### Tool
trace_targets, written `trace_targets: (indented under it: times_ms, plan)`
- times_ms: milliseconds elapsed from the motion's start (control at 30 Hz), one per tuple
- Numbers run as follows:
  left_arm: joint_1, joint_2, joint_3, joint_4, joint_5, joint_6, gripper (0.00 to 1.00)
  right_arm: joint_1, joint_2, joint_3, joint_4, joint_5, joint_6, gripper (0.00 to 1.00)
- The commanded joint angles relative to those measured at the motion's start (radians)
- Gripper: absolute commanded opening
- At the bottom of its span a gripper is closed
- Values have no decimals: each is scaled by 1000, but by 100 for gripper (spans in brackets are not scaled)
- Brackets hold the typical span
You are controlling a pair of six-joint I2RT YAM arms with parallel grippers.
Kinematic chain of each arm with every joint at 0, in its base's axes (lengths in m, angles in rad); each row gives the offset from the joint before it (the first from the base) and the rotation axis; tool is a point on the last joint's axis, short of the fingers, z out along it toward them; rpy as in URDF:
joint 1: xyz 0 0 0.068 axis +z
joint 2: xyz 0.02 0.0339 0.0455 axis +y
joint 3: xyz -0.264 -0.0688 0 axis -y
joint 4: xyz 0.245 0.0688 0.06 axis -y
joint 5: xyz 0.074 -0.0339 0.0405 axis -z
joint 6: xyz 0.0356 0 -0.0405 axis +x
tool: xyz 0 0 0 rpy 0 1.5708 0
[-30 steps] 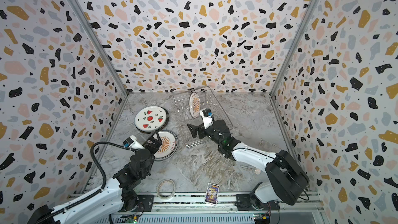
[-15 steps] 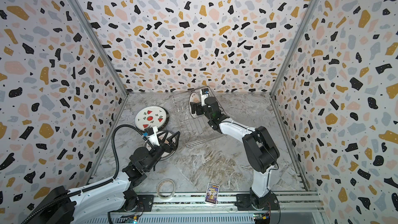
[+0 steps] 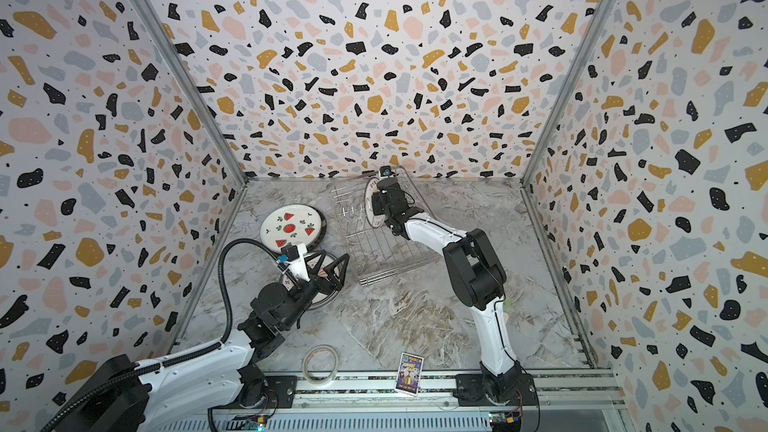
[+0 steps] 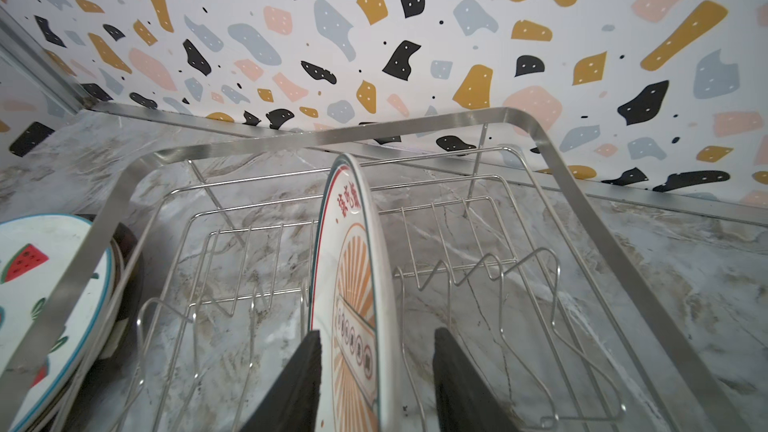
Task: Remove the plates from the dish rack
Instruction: 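Grip the rim of the last sunburst plate in the rack with the right gripper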
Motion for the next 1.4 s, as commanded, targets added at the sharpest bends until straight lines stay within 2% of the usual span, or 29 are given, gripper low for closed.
trace_targets:
  times_ms: [0,333,433,800,933,1367]
  plan:
    - [2,1,-5,60,-1,18,100,13,-4,51,-59,68,-13,42]
    - [2,-24,4,2,-51,17,100,16,0,30,-28,85,-17,32]
    - [2,-48,-5,-21,-85,17,100,17,7,30,-25,95,-20,26]
    - [2,-111,-37,-43,-152,0,100,39,-6,26,1,151,-49,20]
    - [2,-119,-47,-28,-140,-9,100,40,-29,11,16,145,-56,17]
    - [2,-182,-86,-9,-155,-55,100,80,-196,-124,124,226,-100,13]
